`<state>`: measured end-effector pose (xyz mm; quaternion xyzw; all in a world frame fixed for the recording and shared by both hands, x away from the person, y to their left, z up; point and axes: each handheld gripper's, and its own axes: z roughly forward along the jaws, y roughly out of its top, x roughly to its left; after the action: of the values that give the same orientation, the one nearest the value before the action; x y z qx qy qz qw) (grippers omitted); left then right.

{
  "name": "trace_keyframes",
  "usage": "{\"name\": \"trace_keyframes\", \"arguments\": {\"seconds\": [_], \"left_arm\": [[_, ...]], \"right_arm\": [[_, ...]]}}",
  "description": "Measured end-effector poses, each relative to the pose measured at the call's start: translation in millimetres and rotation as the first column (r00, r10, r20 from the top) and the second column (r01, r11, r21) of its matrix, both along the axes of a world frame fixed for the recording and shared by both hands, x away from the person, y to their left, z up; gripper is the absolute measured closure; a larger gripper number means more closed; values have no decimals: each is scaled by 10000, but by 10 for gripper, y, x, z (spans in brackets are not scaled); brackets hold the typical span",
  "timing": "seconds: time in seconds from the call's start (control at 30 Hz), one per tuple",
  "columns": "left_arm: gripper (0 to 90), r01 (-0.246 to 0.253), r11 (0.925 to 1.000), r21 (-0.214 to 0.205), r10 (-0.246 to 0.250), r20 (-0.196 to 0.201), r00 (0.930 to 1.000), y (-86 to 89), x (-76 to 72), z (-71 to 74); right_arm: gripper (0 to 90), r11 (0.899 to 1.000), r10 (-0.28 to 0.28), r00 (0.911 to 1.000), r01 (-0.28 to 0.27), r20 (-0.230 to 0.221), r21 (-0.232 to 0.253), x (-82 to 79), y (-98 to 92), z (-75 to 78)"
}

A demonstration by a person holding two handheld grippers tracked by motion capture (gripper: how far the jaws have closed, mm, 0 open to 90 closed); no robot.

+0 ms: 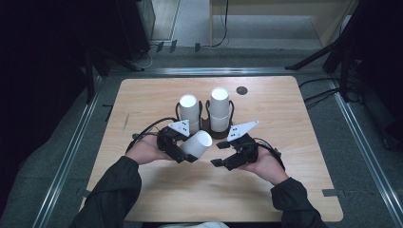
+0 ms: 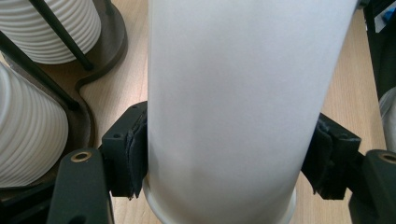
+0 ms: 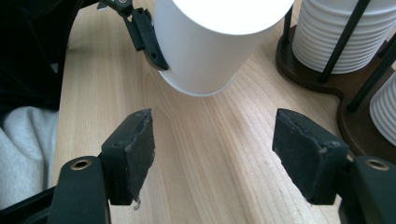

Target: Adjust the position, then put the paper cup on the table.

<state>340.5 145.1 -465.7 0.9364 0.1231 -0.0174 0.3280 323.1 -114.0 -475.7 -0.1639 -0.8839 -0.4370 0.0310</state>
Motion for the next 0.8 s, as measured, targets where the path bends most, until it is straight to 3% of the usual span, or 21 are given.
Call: {"name": "trace_keyframes", "arguments": {"seconds": [0.1, 0.2, 0.5, 0.8], "left_arm": [[277, 97, 9989, 465, -106, 198, 9997, -32, -6, -13], [275, 193, 9979, 620, -221, 452, 9987, -58, -18, -24], [278, 484, 9943, 948, -491, 47, 9988, -92, -13, -29], [277, 815, 9836, 1609, -796, -183, 9967, -196, -79, -102]], "right_arm": [[279, 10000, -64, 10000, 64, 4, 56, 8, -1, -3], [273, 10000, -67, 10000, 67, -48, 36, 12, 10, -11], [273, 9998, 195, 9998, -195, -38, -10, 9, 80, -30], [273, 9984, 567, 9984, -566, 53, -75, 39, 197, -30]]}}
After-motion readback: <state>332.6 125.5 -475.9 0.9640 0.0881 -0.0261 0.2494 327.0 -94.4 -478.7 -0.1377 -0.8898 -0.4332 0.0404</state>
